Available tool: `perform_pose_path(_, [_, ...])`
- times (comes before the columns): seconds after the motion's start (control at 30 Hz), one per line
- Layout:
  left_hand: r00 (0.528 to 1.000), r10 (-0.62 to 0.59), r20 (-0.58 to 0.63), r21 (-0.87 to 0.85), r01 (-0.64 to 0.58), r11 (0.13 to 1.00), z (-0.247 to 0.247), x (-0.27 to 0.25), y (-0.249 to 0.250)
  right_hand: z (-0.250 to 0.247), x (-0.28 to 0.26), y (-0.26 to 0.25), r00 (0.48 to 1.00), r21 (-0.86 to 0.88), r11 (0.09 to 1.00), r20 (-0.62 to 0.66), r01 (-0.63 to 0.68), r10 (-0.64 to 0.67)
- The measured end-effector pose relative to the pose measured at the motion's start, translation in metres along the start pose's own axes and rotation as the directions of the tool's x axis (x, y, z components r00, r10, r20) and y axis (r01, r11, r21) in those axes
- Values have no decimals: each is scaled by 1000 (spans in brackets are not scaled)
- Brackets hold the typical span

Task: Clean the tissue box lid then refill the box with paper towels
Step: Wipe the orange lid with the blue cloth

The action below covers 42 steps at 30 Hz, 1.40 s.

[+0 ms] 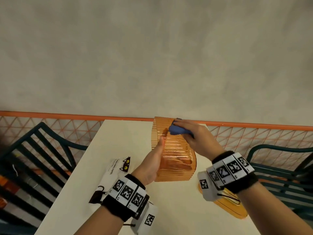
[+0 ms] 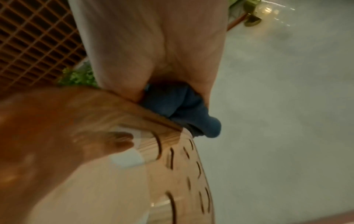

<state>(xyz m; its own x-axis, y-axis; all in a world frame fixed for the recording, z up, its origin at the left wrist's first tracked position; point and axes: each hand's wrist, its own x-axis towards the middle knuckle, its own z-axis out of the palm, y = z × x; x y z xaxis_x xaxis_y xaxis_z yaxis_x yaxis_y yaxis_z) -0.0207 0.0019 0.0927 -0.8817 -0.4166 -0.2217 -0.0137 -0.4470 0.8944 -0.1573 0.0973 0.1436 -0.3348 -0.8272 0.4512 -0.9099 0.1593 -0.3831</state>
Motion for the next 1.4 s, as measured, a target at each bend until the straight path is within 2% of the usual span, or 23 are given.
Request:
perform_pose_path(0.03, [1000, 4, -3, -1, -4, 1000, 0, 1, 0, 0, -2, -2, 1000, -19, 1000, -6, 8, -8])
perform_pose_path(0.1, [999, 40, -26, -15, -41, 999, -3, 2, 0, 6, -22, -17, 993, -57, 991, -5, 118, -118])
perform_pose_path(0.17, [997, 68, -28, -34, -69, 997, -5, 0, -2, 16, -52, -31, 971, -55, 970, 42, 238, -236])
perform_pose_path(0.23, [997, 73, -20, -14, -74, 997, -5, -3, -5, 22, -64, -32, 954, -20, 958, 99, 287, -284])
perform_pose_path(0.3, [997, 64, -34, 31, -63, 997, 1, -7, -3, 14, -48, -18, 965, 22, 970, 92, 243, -244])
perform_pose_path(0.33, [999, 42, -26, 76, -40, 996, 4, -7, -2, 8, -34, -9, 981, 29, 983, 63, 183, -185])
perform_pose_path(0.43, [996, -28, 89, 170, 13, 985, 11, -5, -3, -14, 4, 12, 1000, 26, 1000, -14, 18, -18])
perform_pose_path(0.5, [994, -34, 105, 141, 19, 990, 13, -5, -3, -14, 1, 9, 999, -19, 999, -27, 39, -40])
perform_pose_path(0.57, [997, -10, 75, 86, 3, 996, 12, -3, -5, -4, -22, 0, 992, -56, 991, -17, 125, -126])
perform_pose_path(0.67, [1000, -17, 17, 86, 15, 996, 9, -3, -9, 10, -57, -10, 979, -21, 980, 65, 196, -194])
perform_pose_path(0.73, [999, -33, 39, 102, 29, 994, 8, -3, -12, 7, -52, 1, 984, 19, 987, 73, 162, -163])
perform_pose_path(0.87, [980, -50, 194, 64, 38, 997, 13, -3, -13, -14, -19, 31, 997, 59, 998, -69, -38, 42])
perform_pose_path(0.93, [973, -3, 233, -20, 8, 1000, 15, 0, -10, -15, -19, 31, 997, 45, 999, -77, -19, 22])
perform_pose_path(1.0, [967, 56, 248, -101, -31, 994, 15, 4, -6, -5, -33, 21, 996, 47, 997, -65, 60, -57])
perform_pose_path(1.07, [973, 94, 209, -174, -58, 983, 15, 7, 1, 10, -51, 12, 986, 16, 988, -54, 156, -155])
perform_pose_path(1.13, [985, 93, 145, -231, -58, 971, 13, 8, 10, 24, -65, 9, 975, -45, 975, -24, 219, -220])
perform_pose_path(1.23, [981, 91, 169, -256, -45, 966, 11, 8, 18, 29, -66, 9, 950, -188, 933, 8, 307, -311])
perform_pose_path(1.3, [983, 82, 162, -221, -45, 974, 11, 8, 18, 21, -51, 11, 951, -201, 934, -26, 296, -307])
perform_pose_path(1.4, [981, 108, 163, -178, -78, 981, 14, 8, 9, 3, -15, 17, 975, -48, 987, -159, 151, -157])
